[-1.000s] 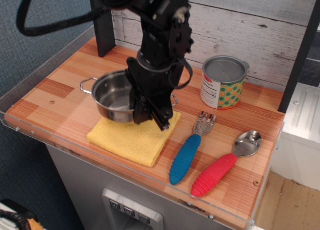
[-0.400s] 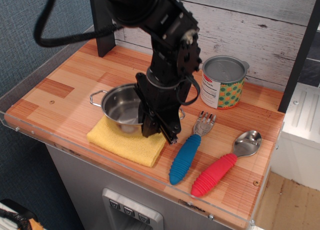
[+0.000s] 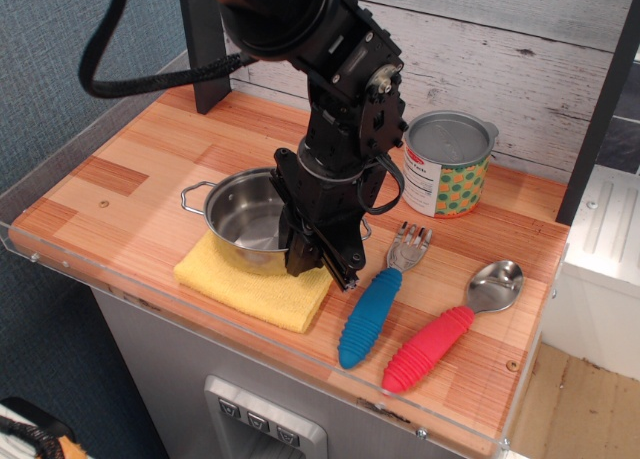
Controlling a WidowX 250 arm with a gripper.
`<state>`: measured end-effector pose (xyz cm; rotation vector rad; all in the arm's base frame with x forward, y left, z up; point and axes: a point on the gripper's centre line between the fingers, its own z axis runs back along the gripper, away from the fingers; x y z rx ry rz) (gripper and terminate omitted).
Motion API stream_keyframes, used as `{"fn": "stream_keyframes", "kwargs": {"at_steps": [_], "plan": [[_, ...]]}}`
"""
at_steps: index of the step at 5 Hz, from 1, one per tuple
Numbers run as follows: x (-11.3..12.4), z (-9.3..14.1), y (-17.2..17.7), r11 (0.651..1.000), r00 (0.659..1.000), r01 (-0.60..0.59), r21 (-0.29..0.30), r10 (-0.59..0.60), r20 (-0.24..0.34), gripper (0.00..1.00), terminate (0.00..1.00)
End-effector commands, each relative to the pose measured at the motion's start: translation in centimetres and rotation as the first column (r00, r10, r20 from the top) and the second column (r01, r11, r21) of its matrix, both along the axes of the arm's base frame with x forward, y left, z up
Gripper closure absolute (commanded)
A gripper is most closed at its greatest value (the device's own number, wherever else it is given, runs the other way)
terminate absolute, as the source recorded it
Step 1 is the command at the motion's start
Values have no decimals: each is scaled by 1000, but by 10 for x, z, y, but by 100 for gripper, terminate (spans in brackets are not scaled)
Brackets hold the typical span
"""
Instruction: Place the pot on the yellow cloth
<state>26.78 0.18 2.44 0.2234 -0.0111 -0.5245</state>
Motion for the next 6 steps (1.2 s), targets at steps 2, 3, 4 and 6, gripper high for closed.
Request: {"fn": "stream_keyframes", "kwargs": {"at_steps": [2,3,4,6], "plan": [[0,20,4,999,1000,-19,-43,20,23,0,0],[0,27,9,997,998,-56,-47,57,29,0,0],[1,40,13,993,995,-89,-78,91,29,0,0],[7,68,21,974,983,-175,-141,180,23,0,0]]}}
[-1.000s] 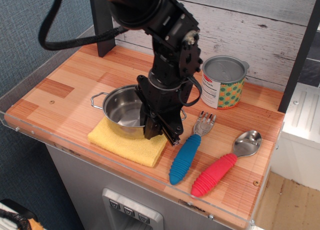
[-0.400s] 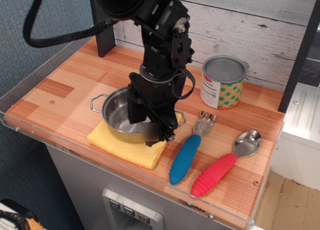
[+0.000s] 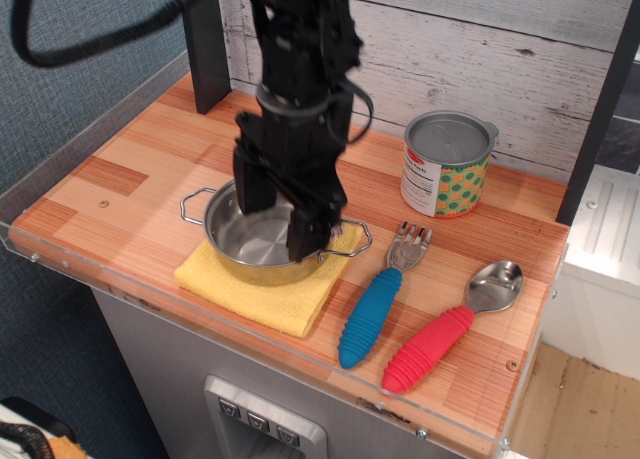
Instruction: Place the pot on the yellow cloth
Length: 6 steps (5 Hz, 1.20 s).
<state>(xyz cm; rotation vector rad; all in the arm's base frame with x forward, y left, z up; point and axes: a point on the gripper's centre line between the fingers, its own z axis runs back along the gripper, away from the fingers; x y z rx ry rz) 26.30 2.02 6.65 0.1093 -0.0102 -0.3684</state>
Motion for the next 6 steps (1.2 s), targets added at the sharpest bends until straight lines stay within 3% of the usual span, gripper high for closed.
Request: {"fn": "stream_keyframes", "kwargs": {"at_steps": [1,4,5,6], "plan": [[23,35,5,996,997,-56,-74,60,52,0,0],[54,60,12,989,983,-116,-88,127,133,0,0],[60,64,20,960,954,-245,-135,263,144,0,0],[69,69,30,919,913,-368,-142,387,133,0,0]]}}
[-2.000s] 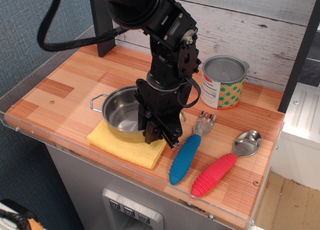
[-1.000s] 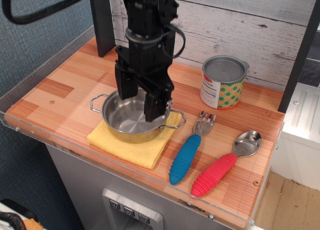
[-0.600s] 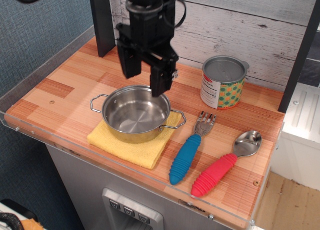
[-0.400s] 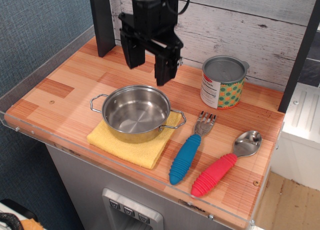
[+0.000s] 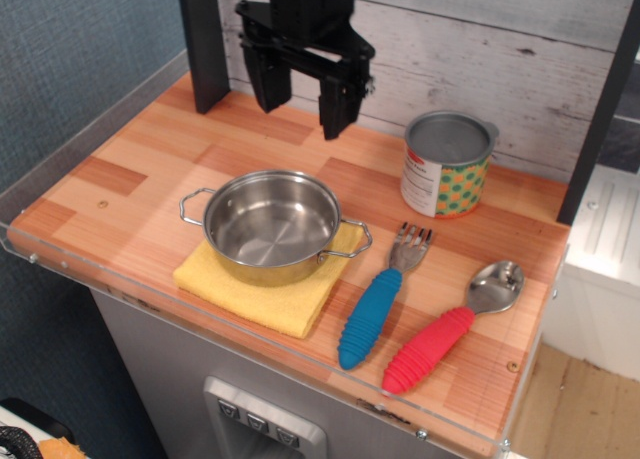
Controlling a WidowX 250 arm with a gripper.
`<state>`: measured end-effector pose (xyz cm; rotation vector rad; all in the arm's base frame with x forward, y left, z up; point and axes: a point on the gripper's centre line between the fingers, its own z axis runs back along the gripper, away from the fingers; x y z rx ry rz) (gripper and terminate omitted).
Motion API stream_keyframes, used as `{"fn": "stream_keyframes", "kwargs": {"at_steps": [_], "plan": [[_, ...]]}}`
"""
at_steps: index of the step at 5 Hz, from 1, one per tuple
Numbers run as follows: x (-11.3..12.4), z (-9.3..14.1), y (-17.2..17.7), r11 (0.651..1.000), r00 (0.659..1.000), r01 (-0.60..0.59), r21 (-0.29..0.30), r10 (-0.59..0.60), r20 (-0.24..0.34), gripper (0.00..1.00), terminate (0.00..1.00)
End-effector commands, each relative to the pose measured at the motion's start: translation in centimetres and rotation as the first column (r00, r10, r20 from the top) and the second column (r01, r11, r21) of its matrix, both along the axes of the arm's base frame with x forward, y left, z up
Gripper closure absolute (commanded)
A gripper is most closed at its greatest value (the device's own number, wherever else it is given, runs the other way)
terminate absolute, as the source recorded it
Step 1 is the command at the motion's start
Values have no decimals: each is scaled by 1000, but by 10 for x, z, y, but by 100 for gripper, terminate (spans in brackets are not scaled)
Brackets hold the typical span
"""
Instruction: Place the pot on the yellow cloth
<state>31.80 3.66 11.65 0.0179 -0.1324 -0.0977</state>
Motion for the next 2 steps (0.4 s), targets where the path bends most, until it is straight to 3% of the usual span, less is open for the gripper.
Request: {"fn": "stream_keyframes", "kwargs": {"at_steps": [1,2], "plan": [[21,23,27,981,980,-195,-19,196,38,0,0],[21,23,27,981,980,-195,-19,196,38,0,100]]}}
